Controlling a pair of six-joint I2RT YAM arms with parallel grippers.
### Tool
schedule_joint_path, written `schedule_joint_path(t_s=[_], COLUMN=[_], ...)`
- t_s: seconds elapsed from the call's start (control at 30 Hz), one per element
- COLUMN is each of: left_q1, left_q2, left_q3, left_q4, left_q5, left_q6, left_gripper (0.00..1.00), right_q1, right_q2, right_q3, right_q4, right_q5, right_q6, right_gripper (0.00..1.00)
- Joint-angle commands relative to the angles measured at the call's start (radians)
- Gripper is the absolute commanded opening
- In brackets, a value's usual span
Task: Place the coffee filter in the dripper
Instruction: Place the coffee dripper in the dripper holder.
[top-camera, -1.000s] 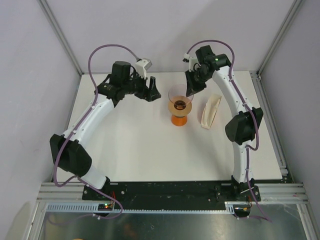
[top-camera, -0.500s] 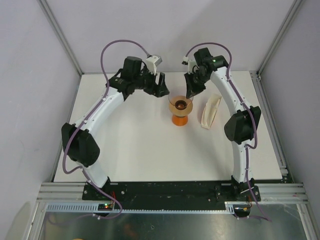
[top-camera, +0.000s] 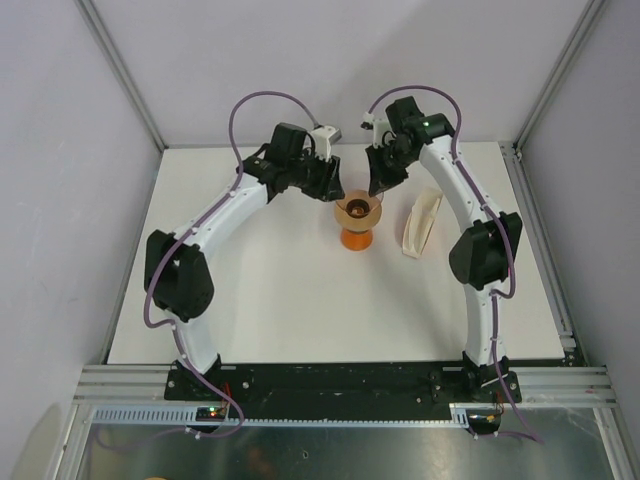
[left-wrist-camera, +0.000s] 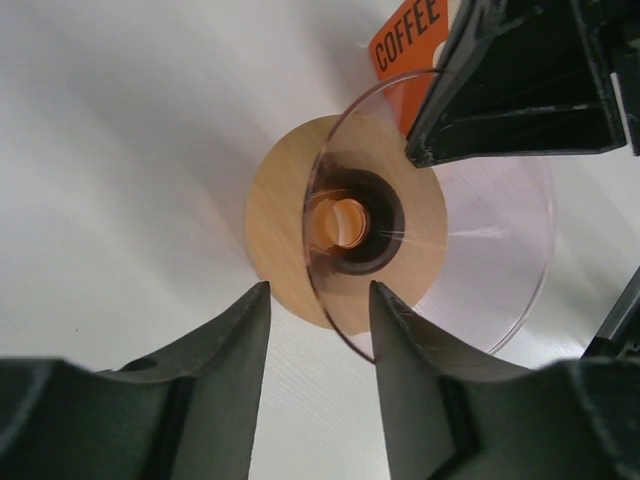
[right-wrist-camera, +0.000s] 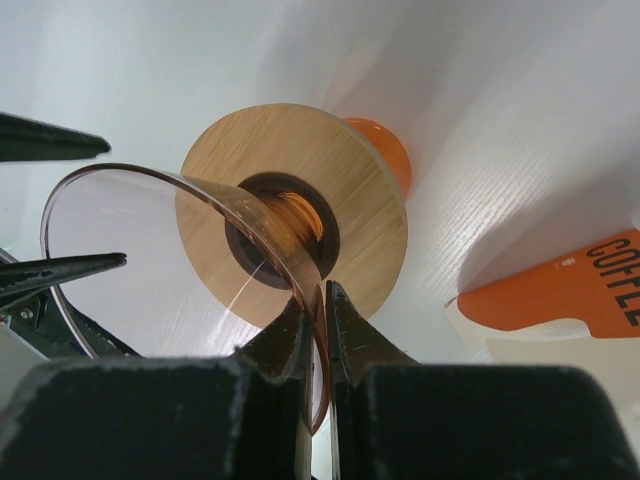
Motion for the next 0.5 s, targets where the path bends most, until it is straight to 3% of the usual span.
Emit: schedule_joint_path(t_s=[0.0,0.33,0.47], left_q1=[-0.017,-0.026,-0.026], left_q2=[0.004,0.023,0.035], left_q3=[0.040,0.001,-0.030], left_q4=[0.014,0.012,0.006], left_q5=[-0.007,-0.036,-0.048], left_q6=[-0.006,0.010,0.020], left_gripper=[0.44,0.04,0.00], right_q1=[0.020,0.024,0.031], right_q2=[-0.028,-0.050,-0.036], right_q3=[-0.072,-0.150,-0.162], right_q4=[0.048,0.089,0.090], right_q5=[0.042,0.057,0.065], right_q6=[-0.029,-0.013,-0.009], right_gripper=[0.00,0.00,0.00])
